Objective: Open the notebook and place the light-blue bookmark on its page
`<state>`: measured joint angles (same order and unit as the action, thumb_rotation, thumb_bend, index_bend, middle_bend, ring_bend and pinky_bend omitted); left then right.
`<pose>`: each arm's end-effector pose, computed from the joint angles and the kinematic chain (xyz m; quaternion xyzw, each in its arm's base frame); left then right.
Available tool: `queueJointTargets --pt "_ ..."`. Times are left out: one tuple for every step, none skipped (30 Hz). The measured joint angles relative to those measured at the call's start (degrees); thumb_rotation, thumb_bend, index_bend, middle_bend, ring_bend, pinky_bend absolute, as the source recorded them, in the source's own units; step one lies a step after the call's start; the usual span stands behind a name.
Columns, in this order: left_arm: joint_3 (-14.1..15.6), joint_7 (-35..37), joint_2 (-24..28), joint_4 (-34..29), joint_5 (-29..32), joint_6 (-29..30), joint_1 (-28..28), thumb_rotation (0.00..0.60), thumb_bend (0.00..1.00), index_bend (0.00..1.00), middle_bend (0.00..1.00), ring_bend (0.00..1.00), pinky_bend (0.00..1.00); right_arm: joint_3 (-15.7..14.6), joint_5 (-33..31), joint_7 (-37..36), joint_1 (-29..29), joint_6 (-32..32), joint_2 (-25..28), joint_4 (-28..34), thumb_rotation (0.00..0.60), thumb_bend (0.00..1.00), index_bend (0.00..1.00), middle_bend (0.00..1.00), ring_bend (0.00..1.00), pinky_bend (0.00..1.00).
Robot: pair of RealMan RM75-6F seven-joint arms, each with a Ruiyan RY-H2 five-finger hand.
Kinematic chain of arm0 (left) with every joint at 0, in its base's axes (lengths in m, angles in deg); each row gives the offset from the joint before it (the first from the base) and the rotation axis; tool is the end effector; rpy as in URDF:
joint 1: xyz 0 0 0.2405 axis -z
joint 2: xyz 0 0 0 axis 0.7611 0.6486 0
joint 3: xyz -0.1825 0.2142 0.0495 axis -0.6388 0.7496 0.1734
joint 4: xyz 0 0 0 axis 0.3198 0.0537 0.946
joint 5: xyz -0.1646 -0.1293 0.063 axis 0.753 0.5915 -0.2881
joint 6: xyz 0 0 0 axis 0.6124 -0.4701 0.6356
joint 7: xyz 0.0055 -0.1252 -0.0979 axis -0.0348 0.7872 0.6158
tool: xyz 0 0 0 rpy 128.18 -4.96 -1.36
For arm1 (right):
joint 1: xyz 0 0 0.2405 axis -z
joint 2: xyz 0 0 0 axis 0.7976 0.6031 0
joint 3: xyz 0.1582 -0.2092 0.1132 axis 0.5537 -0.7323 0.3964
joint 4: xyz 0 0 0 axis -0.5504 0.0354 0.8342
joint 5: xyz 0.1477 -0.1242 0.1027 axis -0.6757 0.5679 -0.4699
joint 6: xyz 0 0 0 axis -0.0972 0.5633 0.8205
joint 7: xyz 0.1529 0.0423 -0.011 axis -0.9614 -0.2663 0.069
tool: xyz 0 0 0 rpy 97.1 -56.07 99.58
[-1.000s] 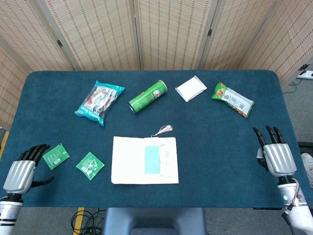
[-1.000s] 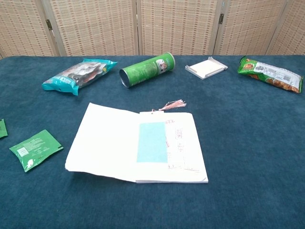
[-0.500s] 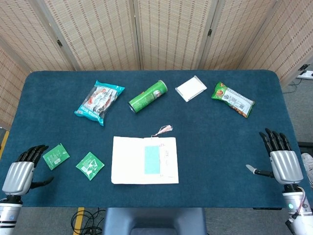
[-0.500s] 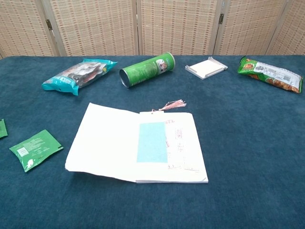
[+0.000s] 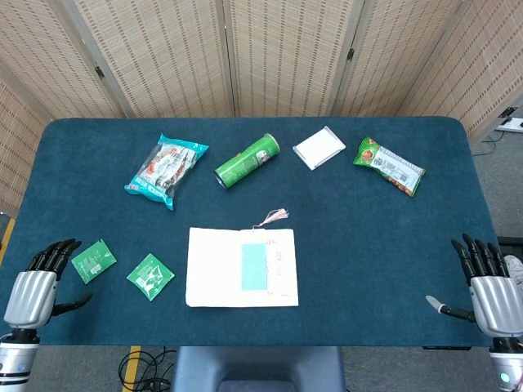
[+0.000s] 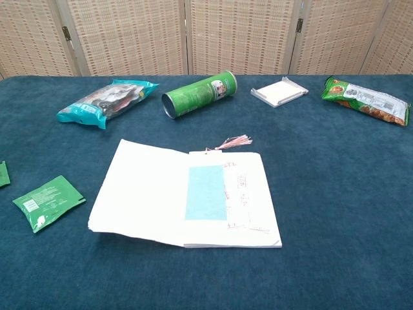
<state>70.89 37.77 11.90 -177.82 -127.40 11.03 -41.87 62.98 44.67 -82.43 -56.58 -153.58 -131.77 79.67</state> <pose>-0.3167 0.2145 0.1391 -0.6125 -0.3596 -0.4126 0.5703 -0.3463 -0.1721 0.1618 0.6026 -0.3590 0.3537 0.6188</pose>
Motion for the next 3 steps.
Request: queueJointTargets --pt "0.0 -0.1 0.0 -0.1 -0.1 0.1 -0.1 0.600 0.15 0.16 0.17 0.15 0.23 -0.1 0.3 -0.1 0.2 0.0 0.1 0.2 0.350 0.00 0.00 0.00 0.00 0.00" --pt "0.0 -0.2 0.0 -0.1 -0.1 0.2 -0.1 0.600 0.15 0.16 0.17 0.15 0.23 -0.1 0.5 -0.1 0.3 0.0 0.1 0.3 0.351 0.00 0.00 0.00 0.00 0.00" --pt "0.0 -0.4 -0.1 -0.1 -0.1 0.3 -0.1 0.600 0.15 0.16 0.17 0.15 0.23 0.0 0.7 -0.2 0.3 0.0 0.2 0.3 0.353 0.00 0.00 0.00 0.00 0.00"
